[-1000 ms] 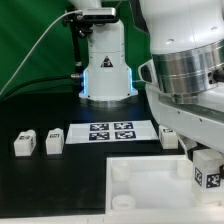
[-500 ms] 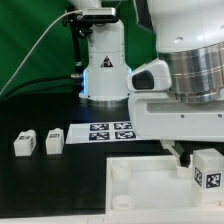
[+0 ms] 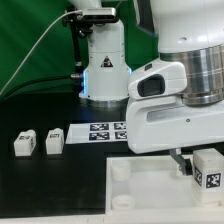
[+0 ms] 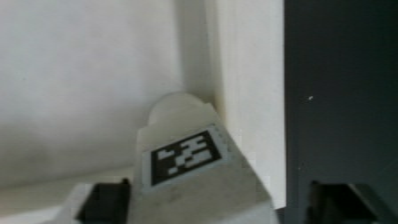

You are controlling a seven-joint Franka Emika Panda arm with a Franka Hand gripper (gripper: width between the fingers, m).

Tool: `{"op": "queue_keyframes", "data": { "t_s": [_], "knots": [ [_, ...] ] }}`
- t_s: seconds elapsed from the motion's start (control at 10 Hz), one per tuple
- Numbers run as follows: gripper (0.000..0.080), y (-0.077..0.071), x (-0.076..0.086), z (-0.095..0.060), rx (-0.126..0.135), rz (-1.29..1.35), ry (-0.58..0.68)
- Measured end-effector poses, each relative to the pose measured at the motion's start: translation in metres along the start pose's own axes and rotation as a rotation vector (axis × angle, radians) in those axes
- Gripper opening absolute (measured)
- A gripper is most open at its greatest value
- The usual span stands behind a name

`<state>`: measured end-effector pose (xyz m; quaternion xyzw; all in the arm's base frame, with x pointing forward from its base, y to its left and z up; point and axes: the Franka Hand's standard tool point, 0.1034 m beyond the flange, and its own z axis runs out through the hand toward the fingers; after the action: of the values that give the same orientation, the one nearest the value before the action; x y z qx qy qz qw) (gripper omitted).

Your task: Assemble one leg

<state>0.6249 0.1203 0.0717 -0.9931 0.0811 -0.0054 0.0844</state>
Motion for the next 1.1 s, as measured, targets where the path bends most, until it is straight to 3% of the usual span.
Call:
{"op": "queue_keyframes", "data": {
  "t_s": [0.1, 0.2, 0.6, 0.8, 1.1],
  "knots": [
    [0.0335, 0.003, 0.000, 0.001, -0.001, 0.115, -0.002],
    [0.0299, 0.005, 0.000, 0.001, -0.002, 0.212, -0.002],
    [0.0299, 0.007, 0.003, 0.000, 0.036, 0.807, -0.016],
    [0.0297, 0.006, 0.001, 0.002, 0.086, 1.180, -0.042],
    [0.0297, -0.004, -0.002, 0.005, 0.104, 1.455, -0.065]
  ]
}}
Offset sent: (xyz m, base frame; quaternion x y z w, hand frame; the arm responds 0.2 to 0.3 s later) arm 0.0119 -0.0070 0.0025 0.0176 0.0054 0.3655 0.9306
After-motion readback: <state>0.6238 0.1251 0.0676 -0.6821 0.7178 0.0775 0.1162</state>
